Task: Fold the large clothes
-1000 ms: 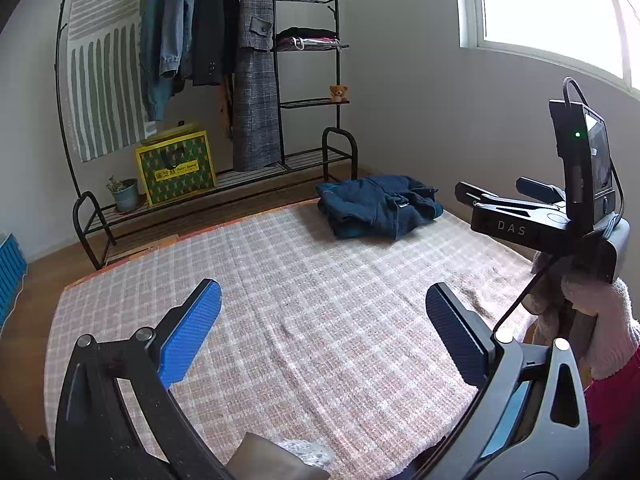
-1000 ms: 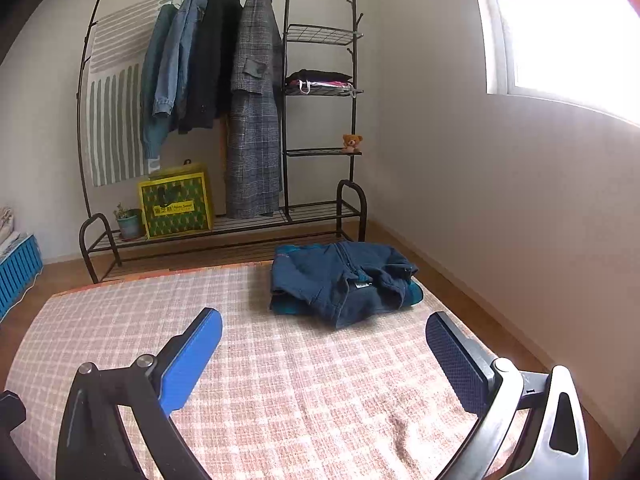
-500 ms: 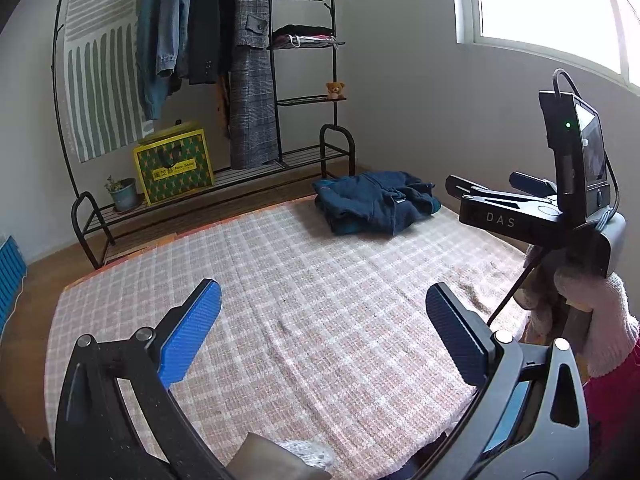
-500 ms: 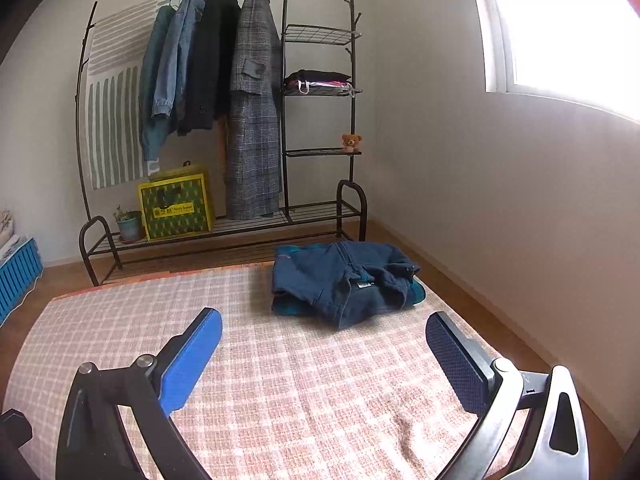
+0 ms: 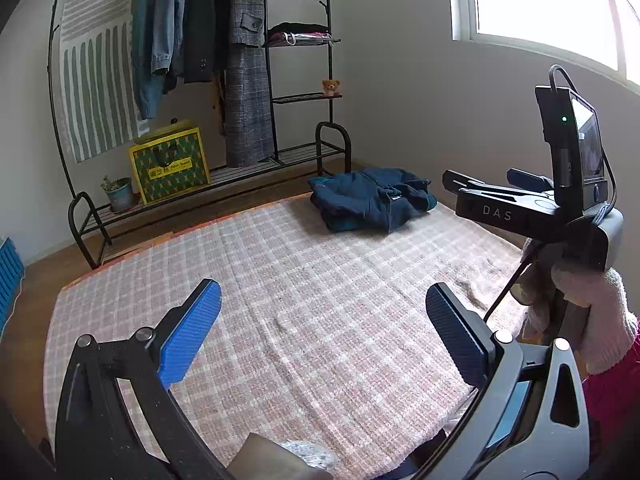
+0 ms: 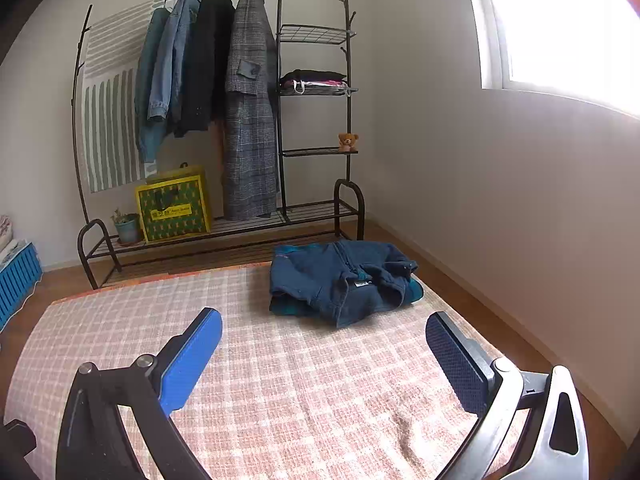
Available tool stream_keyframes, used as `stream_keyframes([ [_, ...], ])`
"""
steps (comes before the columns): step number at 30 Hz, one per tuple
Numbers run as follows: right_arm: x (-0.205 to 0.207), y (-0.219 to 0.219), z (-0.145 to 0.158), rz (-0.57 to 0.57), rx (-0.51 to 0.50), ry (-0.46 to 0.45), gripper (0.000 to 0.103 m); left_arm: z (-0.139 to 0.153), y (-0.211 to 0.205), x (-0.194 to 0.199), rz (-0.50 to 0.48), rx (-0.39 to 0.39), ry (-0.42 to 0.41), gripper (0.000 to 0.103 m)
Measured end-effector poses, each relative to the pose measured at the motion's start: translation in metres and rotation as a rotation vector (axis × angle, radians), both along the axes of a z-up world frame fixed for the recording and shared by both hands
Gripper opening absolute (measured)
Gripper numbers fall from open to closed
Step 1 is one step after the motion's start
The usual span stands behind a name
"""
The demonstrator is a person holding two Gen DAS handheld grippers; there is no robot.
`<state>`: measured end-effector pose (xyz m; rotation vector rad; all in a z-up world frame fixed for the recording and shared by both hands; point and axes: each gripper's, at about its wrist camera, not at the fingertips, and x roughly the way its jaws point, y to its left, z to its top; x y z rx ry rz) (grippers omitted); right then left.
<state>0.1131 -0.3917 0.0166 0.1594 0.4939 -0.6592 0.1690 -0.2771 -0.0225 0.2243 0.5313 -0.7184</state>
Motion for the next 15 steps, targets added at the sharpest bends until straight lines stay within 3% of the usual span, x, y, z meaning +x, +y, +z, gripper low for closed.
stream_keyframes([
  [15, -0.0021, 0.0021, -0.0030, 0.003, -0.001, 0.011, 0.103, -0.0086, -0.0023, -0.0100, -0.016, 0.006, 0.015, 0.103],
])
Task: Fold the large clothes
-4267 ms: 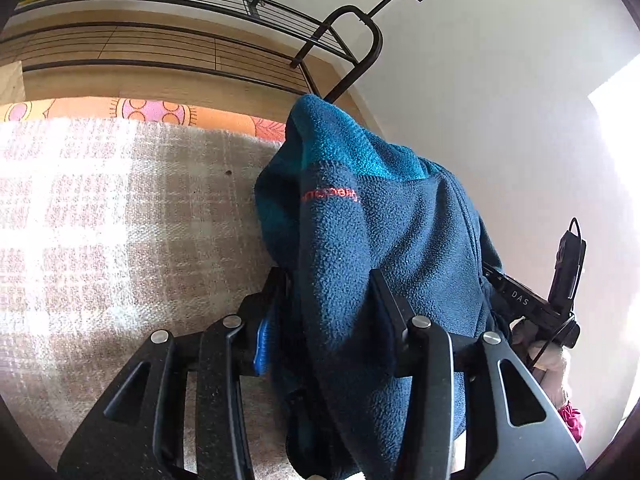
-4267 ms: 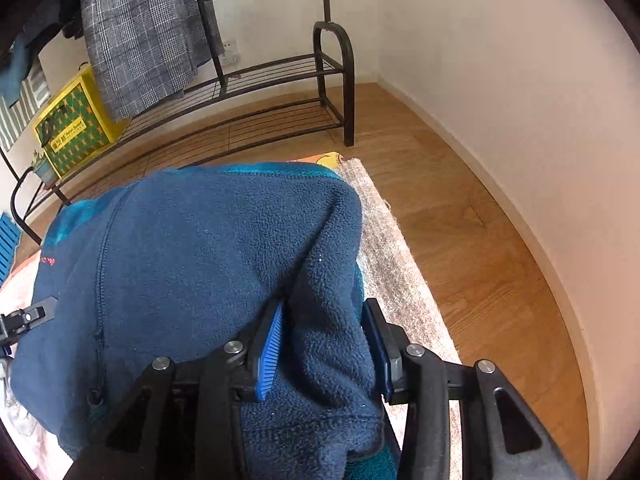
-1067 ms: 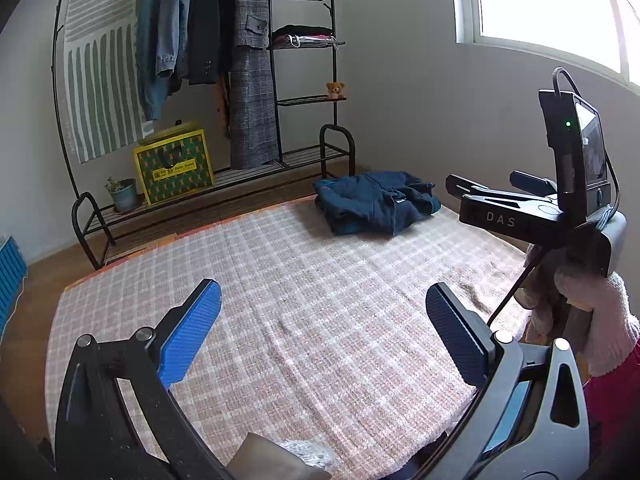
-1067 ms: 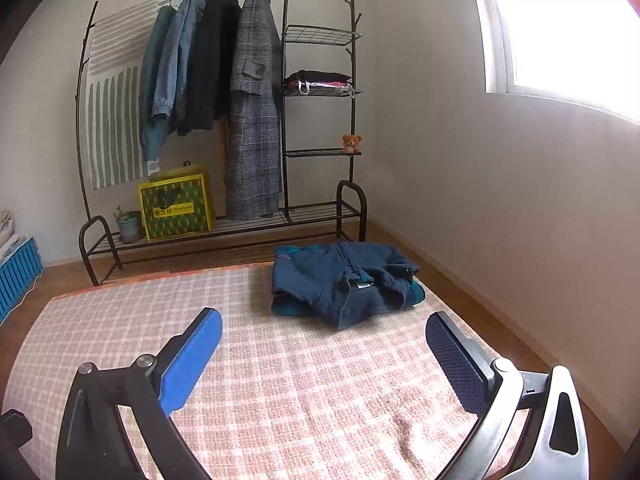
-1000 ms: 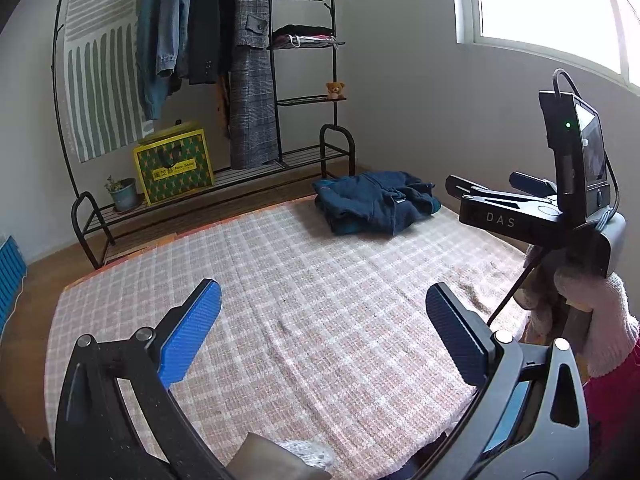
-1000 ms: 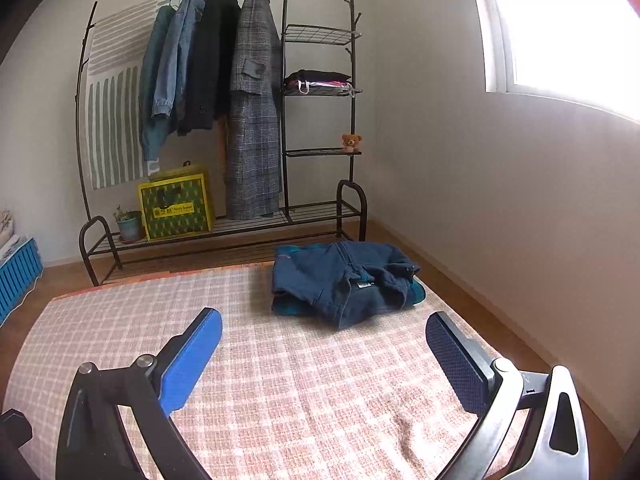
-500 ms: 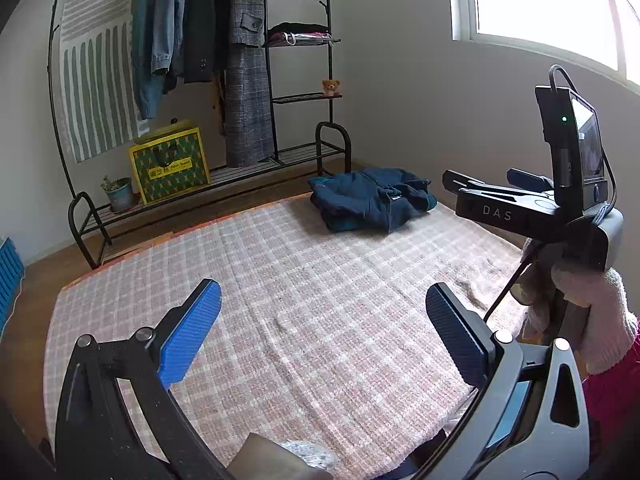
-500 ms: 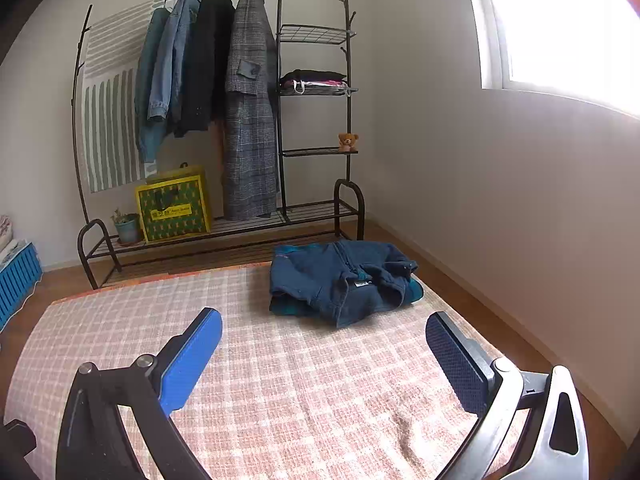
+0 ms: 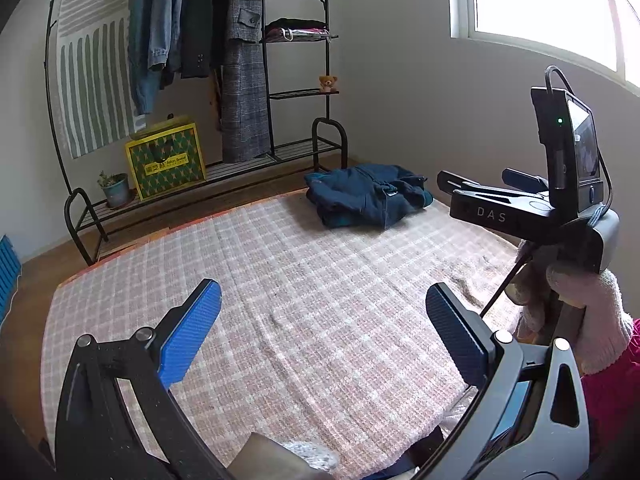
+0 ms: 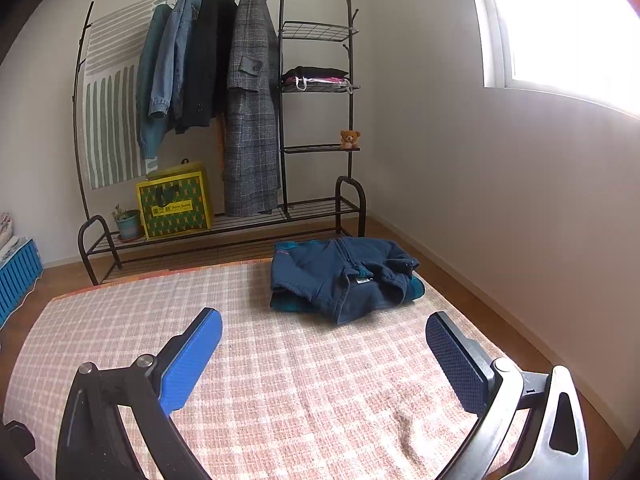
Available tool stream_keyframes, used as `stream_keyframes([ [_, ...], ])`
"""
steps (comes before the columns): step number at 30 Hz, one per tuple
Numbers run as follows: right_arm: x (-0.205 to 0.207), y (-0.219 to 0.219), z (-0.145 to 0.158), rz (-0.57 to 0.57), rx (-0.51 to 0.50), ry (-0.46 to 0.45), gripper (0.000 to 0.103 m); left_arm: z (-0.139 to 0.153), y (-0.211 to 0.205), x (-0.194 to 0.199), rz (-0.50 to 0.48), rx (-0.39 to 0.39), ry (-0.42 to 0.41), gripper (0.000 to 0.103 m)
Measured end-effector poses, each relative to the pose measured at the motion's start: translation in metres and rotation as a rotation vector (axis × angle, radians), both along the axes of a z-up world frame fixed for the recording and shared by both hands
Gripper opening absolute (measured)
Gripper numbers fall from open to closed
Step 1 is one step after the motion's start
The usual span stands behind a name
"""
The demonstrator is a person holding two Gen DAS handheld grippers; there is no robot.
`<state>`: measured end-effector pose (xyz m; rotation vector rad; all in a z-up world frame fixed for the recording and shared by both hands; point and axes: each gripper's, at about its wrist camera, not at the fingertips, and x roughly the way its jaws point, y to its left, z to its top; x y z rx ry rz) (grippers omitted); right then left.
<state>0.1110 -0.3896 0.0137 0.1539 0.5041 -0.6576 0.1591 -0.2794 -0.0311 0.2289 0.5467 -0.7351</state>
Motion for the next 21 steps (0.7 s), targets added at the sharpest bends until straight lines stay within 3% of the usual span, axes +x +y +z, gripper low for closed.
stream_keyframes([
  [21, 0.0026, 0.0024, -0.0042, 0.016, 0.001, 0.015, 0.103, 0.0026, 0.0057, -0.0009, -0.003, -0.007, -0.001, 0.103],
])
